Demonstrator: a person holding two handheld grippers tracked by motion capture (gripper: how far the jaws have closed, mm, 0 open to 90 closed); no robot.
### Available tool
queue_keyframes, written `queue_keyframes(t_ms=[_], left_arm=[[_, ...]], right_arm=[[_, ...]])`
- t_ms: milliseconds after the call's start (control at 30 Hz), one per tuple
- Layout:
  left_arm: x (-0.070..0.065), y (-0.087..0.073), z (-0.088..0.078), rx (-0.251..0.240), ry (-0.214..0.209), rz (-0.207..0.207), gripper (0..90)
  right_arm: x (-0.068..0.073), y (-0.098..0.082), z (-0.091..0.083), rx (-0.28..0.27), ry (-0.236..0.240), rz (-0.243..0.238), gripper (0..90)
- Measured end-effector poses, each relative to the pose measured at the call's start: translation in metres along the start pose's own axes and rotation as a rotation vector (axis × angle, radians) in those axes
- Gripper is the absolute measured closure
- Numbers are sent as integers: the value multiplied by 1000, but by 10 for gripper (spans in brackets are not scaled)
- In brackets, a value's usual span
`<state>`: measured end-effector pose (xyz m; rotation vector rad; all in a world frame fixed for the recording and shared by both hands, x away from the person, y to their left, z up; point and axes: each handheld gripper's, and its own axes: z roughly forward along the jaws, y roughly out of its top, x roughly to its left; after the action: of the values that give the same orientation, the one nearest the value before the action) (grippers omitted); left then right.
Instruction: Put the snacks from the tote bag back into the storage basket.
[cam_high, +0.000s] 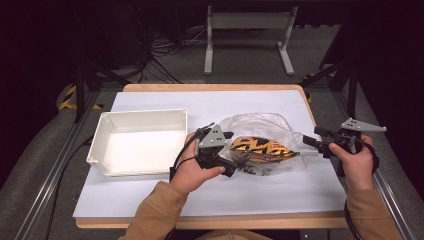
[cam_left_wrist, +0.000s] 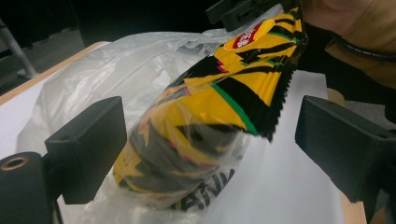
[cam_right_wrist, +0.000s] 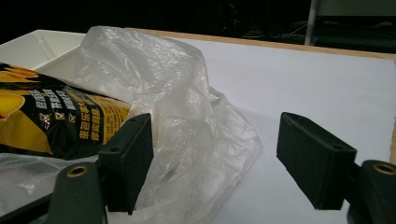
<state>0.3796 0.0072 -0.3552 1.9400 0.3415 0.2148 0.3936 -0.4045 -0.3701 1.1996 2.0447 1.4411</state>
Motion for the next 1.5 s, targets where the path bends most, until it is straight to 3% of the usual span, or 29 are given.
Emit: queue_keyframes(t_ms=[100,200,567,800,1267,1500], left_arm=[[3,-2,7,-28,-32,-16,114],[4,-6,14,-22,-41,-24,114],[8,-14,30,-38,-36,1,118],[11,-16,35,-30,-14,30,192],[14,-19,39,-25,8,28,620],[17,-17,39,-46,16,8,699]], right_arm=[[0,0,0,-4,5,9,278],[0,0,0,-7,7,11,277],[0,0,1,-5,12,14,275],[0,0,1,-6,17,21,275],[2,0,4,3,25,14,274],[1,-1,4,5,25,11,274]])
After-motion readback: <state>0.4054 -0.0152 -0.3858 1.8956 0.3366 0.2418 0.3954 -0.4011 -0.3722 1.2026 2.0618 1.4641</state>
